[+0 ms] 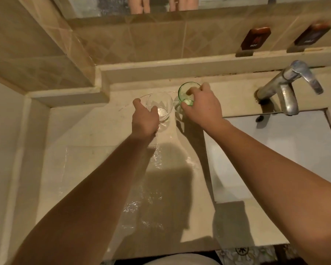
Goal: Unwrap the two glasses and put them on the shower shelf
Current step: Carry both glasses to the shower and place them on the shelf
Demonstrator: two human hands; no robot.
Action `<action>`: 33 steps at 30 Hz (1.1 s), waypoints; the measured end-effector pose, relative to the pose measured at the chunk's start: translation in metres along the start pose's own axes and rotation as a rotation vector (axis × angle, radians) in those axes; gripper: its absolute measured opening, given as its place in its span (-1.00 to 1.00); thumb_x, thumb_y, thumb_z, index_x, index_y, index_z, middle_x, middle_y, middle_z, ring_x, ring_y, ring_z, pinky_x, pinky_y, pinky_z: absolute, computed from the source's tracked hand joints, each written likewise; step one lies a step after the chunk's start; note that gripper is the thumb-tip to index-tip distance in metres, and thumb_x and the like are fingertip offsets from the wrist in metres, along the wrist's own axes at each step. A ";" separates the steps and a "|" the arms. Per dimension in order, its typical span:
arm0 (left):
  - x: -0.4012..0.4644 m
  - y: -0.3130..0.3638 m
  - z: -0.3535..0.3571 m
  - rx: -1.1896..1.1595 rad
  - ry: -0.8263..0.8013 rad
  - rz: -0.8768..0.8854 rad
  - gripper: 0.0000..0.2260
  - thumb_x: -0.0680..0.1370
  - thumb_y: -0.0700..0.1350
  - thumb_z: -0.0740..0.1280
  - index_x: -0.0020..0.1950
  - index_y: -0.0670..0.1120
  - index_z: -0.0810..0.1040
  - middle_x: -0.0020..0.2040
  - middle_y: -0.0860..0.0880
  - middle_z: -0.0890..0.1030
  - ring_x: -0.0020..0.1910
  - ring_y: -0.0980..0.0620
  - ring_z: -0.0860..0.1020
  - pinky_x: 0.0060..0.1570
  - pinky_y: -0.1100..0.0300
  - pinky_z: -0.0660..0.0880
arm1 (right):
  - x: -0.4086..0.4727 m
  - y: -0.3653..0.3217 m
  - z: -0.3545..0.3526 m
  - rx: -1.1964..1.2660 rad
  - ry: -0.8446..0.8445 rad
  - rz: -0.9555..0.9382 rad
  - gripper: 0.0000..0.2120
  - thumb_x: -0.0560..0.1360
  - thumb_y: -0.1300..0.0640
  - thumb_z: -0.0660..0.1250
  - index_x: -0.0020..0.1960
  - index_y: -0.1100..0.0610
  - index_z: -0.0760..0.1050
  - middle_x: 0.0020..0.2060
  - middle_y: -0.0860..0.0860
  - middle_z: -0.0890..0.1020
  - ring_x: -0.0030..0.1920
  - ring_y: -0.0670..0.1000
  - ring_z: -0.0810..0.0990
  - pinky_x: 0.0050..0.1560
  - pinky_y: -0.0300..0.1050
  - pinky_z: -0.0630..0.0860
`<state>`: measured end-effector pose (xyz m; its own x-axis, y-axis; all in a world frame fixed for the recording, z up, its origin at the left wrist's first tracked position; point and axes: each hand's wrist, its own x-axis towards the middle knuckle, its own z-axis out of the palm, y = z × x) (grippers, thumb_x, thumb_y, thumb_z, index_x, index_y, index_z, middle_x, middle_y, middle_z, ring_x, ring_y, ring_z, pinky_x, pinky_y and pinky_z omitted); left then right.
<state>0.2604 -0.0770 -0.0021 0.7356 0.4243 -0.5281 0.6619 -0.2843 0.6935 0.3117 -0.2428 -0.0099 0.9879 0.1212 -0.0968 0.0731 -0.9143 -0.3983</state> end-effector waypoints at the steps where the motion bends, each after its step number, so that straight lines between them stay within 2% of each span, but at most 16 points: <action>1: 0.003 0.001 -0.001 -0.061 -0.041 -0.069 -0.51 0.65 -0.08 0.21 0.55 -0.04 0.13 -0.01 -0.24 0.63 -0.20 -0.17 0.64 -0.07 -0.22 0.66 | 0.002 0.004 0.000 0.083 0.050 0.074 -0.58 0.55 -0.12 0.34 0.32 0.07 0.50 0.21 0.08 0.46 0.05 0.11 0.57 -0.02 -0.07 0.46; 3: 0.008 0.003 -0.005 -0.178 -0.128 -0.180 -0.59 0.64 -0.10 0.23 0.48 -0.01 0.25 -0.13 -0.21 0.59 -0.26 -0.15 0.59 -0.13 -0.23 0.66 | 0.009 0.015 0.001 0.224 0.106 0.201 -0.54 0.52 -0.12 0.36 0.34 0.07 0.43 0.23 0.08 0.46 0.02 0.11 0.59 -0.05 -0.09 0.41; 5: 0.011 0.002 -0.005 -0.290 -0.184 -0.213 -0.62 0.61 -0.10 0.32 0.40 0.05 0.33 -0.09 -0.20 0.58 -0.22 -0.15 0.57 -0.10 -0.16 0.65 | 0.016 0.027 0.003 0.344 0.077 0.274 -0.42 0.48 -0.14 0.43 0.39 0.07 0.36 0.27 0.08 0.43 0.10 0.12 0.58 0.00 -0.05 0.45; 7: 0.012 -0.006 -0.004 -0.299 -0.200 -0.095 -0.46 0.53 -0.07 0.48 0.43 0.10 0.33 0.05 -0.11 0.58 -0.17 -0.06 0.62 -0.09 -0.05 0.65 | 0.020 0.039 0.006 0.435 -0.001 0.251 -0.19 0.40 -0.19 0.53 0.49 0.07 0.28 0.37 0.09 0.38 0.26 0.11 0.52 0.20 0.02 0.51; 8: 0.012 -0.011 -0.004 -0.257 -0.189 0.011 -0.34 0.46 -0.08 0.56 0.47 0.08 0.31 0.09 -0.04 0.57 -0.15 0.04 0.65 -0.13 0.09 0.67 | 0.020 0.045 0.008 0.484 -0.047 0.227 -0.06 0.34 -0.20 0.59 0.54 0.07 0.22 0.43 0.09 0.36 0.35 0.11 0.47 0.31 0.04 0.48; 10: 0.013 -0.021 0.000 -0.138 -0.132 0.197 -0.18 0.36 -0.15 0.64 0.51 -0.02 0.29 0.18 0.01 0.55 -0.03 0.16 0.63 -0.23 0.43 0.55 | 0.019 0.056 0.014 0.589 -0.133 0.187 0.16 0.21 -0.18 0.68 0.60 0.06 0.10 0.51 0.08 0.32 0.46 0.08 0.38 0.40 -0.05 0.40; 11: 0.013 -0.025 0.002 -0.097 -0.101 0.251 -0.14 0.33 -0.18 0.66 0.52 -0.04 0.28 0.24 0.00 0.53 0.07 0.12 0.59 -0.20 0.53 0.48 | 0.017 0.061 0.019 0.625 -0.166 0.163 0.23 0.17 -0.15 0.71 0.61 0.05 0.06 0.53 0.07 0.32 0.47 0.04 0.36 0.38 -0.15 0.37; 13: 0.011 -0.026 0.009 -0.073 -0.044 0.296 -0.11 0.31 -0.22 0.66 0.53 -0.03 0.27 0.29 0.00 0.50 0.14 0.16 0.53 -0.16 0.62 0.40 | 0.015 0.067 0.031 0.644 -0.183 0.120 0.25 0.15 -0.10 0.73 0.61 -0.02 0.05 0.51 0.03 0.36 0.42 -0.06 0.38 0.28 -0.29 0.33; 16: 0.006 -0.028 0.023 -0.222 0.020 0.267 -0.12 0.34 -0.32 0.60 0.53 0.01 0.24 0.27 0.08 0.45 -0.05 0.47 0.53 -0.31 0.60 0.44 | 0.017 0.065 0.047 0.682 -0.133 0.103 0.20 0.15 -0.08 0.73 0.59 -0.08 0.09 0.44 -0.01 0.44 0.35 -0.07 0.43 0.27 -0.24 0.39; 19: 0.005 -0.033 0.038 -0.277 0.108 0.272 -0.13 0.36 -0.30 0.59 0.54 0.01 0.22 0.40 0.00 0.44 -0.06 0.63 0.43 -0.31 0.66 0.38 | 0.024 0.060 0.063 0.757 -0.092 0.120 0.20 0.14 -0.08 0.73 0.58 -0.15 0.08 0.45 -0.05 0.45 0.40 -0.05 0.44 0.25 -0.31 0.39; 21: 0.009 -0.035 0.046 -0.277 0.152 0.275 -0.13 0.35 -0.26 0.61 0.53 0.02 0.22 0.46 -0.05 0.43 -0.02 0.55 0.45 -0.30 0.68 0.36 | 0.027 0.059 0.072 0.808 -0.047 0.115 0.22 0.14 -0.08 0.73 0.59 -0.14 0.07 0.45 -0.06 0.45 0.41 -0.07 0.43 0.18 -0.46 0.35; 23: 0.014 -0.040 0.054 -0.260 0.182 0.285 -0.12 0.34 -0.20 0.63 0.53 0.03 0.22 0.45 -0.05 0.45 0.01 0.46 0.46 -0.28 0.69 0.35 | 0.027 0.059 0.079 0.847 0.005 0.077 0.22 0.16 -0.02 0.74 0.61 -0.04 0.07 0.46 -0.01 0.44 0.43 -0.07 0.41 0.19 -0.55 0.35; 27: 0.024 -0.049 0.062 -0.261 0.218 0.316 -0.14 0.33 -0.10 0.65 0.48 0.08 0.22 0.42 0.01 0.49 0.03 0.68 0.38 -0.19 0.68 0.36 | 0.025 0.059 0.084 0.899 0.066 -0.001 0.23 0.19 0.06 0.74 0.62 0.13 0.04 0.49 0.12 0.40 0.48 -0.02 0.37 0.34 -0.45 0.33; 31: 0.030 -0.053 0.065 -0.276 0.238 0.347 -0.16 0.32 -0.09 0.65 0.45 0.10 0.24 0.38 0.04 0.46 0.10 0.59 0.42 -0.17 0.66 0.39 | 0.026 0.058 0.086 0.950 0.077 -0.017 0.26 0.18 0.12 0.74 0.64 0.16 0.01 0.50 0.17 0.39 0.51 0.01 0.36 0.34 -0.43 0.34; 33: 0.032 -0.053 0.065 -0.268 0.260 0.373 -0.16 0.32 -0.09 0.65 0.45 0.07 0.24 0.35 0.07 0.46 0.16 0.58 0.42 -0.07 0.64 0.40 | 0.025 0.056 0.086 0.957 0.099 -0.023 0.26 0.18 0.11 0.74 0.64 0.17 0.02 0.47 0.14 0.42 0.49 0.02 0.39 0.31 -0.45 0.34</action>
<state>0.2583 -0.1042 -0.0881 0.8318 0.5450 -0.1058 0.2766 -0.2416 0.9301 0.3291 -0.2573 -0.1133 0.9979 0.0622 -0.0198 -0.0067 -0.2044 -0.9789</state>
